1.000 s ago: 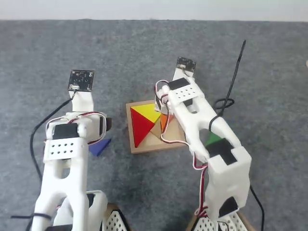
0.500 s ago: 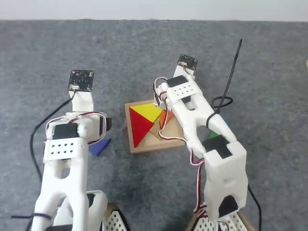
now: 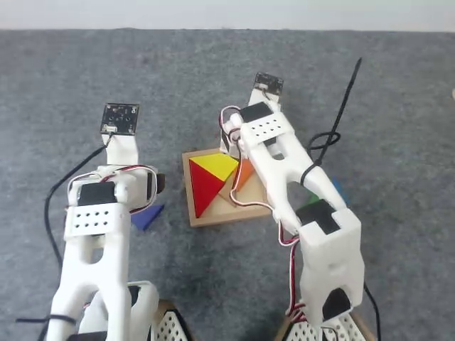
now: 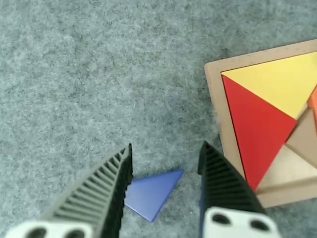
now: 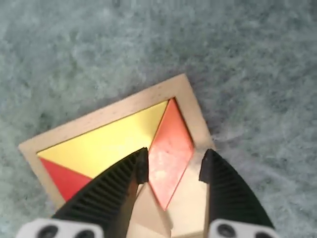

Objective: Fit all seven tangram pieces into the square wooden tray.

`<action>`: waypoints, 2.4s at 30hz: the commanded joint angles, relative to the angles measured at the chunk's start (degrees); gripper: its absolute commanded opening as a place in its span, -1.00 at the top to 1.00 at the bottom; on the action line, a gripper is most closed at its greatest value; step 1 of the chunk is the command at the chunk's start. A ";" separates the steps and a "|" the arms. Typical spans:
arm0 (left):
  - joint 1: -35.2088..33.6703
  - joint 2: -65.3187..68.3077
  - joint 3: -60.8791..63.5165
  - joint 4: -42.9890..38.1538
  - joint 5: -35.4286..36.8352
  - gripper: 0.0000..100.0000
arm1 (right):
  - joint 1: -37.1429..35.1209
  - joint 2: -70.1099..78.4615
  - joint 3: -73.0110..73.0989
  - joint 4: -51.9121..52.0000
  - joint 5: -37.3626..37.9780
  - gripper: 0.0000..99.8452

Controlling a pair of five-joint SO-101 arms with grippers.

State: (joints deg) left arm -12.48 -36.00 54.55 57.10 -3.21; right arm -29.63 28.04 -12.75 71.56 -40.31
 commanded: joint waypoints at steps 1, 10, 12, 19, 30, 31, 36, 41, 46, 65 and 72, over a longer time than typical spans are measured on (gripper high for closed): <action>0.18 -0.62 -0.31 -0.18 0.26 0.57 | -1.63 -1.89 -3.34 0.84 0.70 0.66; 0.18 -0.62 -0.31 -0.18 0.26 0.57 | -2.33 7.60 -3.69 -0.40 -6.24 0.65; 0.18 -0.62 -0.31 -0.18 0.26 0.57 | -1.63 9.27 -3.69 -0.40 -6.42 0.65; 0.26 -0.62 -0.31 -0.18 0.26 0.57 | 4.09 9.63 -3.43 0.75 -10.99 0.66; 0.09 -0.62 -0.31 -0.09 0.26 0.57 | 5.76 9.63 -3.60 4.44 -4.31 0.90; 0.09 -0.62 -0.31 -0.09 0.26 0.57 | 5.85 9.63 -3.60 5.23 -3.78 0.91; 0.09 -0.62 -0.31 -0.09 0.26 0.57 | 5.41 9.54 -5.71 12.09 2.46 0.92; 0.18 -0.62 -0.31 -0.09 0.26 0.57 | 7.43 9.80 -12.22 19.12 5.19 0.92; 0.00 -0.62 -0.31 -0.09 0.26 0.57 | 7.08 9.98 -14.42 20.44 8.44 0.94; 0.00 -0.70 -0.31 -0.09 0.26 0.57 | -0.04 5.76 -17.05 14.02 -0.53 0.56; 0.00 -0.70 -0.31 -0.09 0.26 0.57 | -0.66 10.24 -17.23 11.65 -0.53 0.56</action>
State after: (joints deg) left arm -12.48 -36.00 54.55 57.10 -3.21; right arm -29.19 38.77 -27.25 84.22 -40.22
